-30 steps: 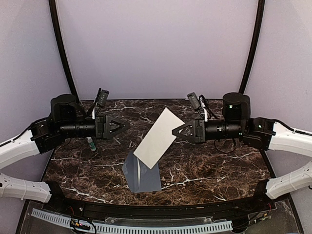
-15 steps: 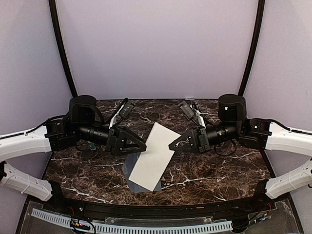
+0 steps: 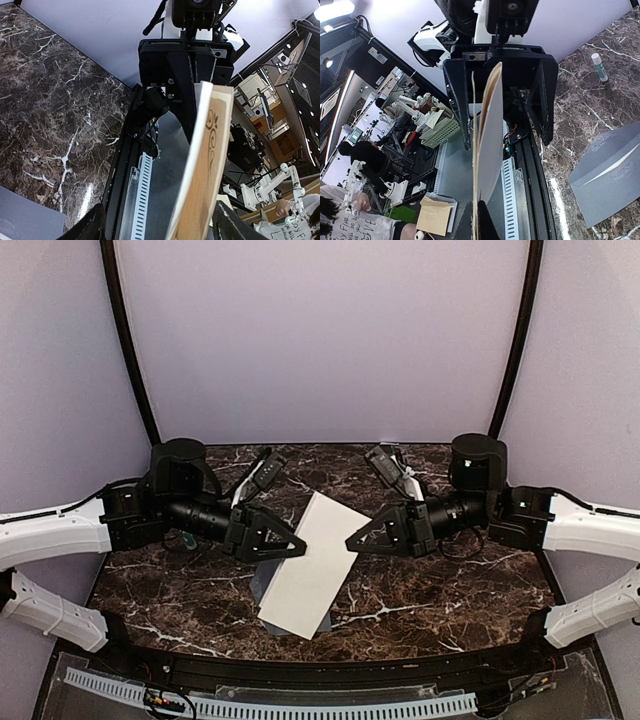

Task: Place the letter into the envelope and seal it
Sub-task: Fold the letter, then place the letter in the envelope.

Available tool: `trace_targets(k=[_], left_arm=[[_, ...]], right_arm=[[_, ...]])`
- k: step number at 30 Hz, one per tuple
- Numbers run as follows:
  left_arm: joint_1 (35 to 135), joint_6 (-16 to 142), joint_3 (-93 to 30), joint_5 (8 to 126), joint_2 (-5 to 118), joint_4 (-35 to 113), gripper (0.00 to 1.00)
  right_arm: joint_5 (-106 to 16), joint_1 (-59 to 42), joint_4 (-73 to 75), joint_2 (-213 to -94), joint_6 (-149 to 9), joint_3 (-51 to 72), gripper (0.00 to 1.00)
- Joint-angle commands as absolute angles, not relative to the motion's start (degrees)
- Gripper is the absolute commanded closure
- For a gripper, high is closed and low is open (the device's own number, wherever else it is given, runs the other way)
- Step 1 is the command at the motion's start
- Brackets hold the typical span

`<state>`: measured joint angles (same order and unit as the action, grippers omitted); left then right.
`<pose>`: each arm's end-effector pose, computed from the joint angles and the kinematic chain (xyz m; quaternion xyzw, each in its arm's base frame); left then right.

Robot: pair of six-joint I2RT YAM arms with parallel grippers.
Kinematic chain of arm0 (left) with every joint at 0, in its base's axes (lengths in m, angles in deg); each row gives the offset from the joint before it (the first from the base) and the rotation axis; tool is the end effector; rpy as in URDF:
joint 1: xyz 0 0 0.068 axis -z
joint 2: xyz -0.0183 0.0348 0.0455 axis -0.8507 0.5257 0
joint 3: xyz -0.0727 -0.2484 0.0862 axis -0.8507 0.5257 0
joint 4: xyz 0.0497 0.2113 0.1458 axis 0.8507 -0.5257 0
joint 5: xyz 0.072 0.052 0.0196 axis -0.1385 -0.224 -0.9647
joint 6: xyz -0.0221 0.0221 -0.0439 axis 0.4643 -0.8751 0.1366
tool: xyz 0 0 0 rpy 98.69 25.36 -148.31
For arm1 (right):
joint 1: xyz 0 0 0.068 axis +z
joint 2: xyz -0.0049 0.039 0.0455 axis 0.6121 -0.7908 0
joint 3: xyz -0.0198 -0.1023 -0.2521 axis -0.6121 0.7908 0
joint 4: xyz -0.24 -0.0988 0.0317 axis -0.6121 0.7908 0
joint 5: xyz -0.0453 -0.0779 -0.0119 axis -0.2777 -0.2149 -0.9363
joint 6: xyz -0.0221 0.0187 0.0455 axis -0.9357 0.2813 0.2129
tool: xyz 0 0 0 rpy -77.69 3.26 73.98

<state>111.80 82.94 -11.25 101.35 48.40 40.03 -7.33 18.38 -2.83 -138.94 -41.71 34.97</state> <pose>0.1405 -0.2305 0.3278 0.3609 0.6699 -0.6035 0.2382 0.1254 0.2322 0.3300 -0.3703 0.6586 0.6255 0.1947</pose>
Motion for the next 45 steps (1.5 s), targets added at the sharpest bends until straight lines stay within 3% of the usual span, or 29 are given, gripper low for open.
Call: trace_targets(k=[1,4,13,26,32,40,45], left_arm=[[112.06,83.45,-13.06,102.79,48.48,41.41,0.32],[112.11,84.32,-13.06,104.59,49.17,41.97,0.38],[112.16,85.09,-11.72,104.22,47.54,44.23,0.77],[112.12,84.68,-10.86,101.94,46.55,42.19,0.98],[112.16,84.58,-10.46,98.90,45.85,39.72,1.00],[112.06,89.08,-6.16,84.23,39.94,37.95,1.00],[111.77,98.12,2.69,71.69,35.13,36.50,1.00]], right_arm=[[-4.43,18.73,-8.06,-138.58,-40.90,35.90,1.00],[-5.12,18.77,-6.91,-138.61,-41.42,35.62,1.00],[-9.54,18.77,-4.51,-139.50,-42.42,35.62,1.00],[-10.52,18.72,-2.94,-139.79,-43.05,35.13,1.00],[-11.42,18.74,-2.14,-140.02,-43.02,34.97,0.98],[-15.04,18.77,-1.62,-139.43,-41.89,35.09,0.42],[-22.74,18.82,-5.30,-137.21,-36.15,40.41,0.28]])
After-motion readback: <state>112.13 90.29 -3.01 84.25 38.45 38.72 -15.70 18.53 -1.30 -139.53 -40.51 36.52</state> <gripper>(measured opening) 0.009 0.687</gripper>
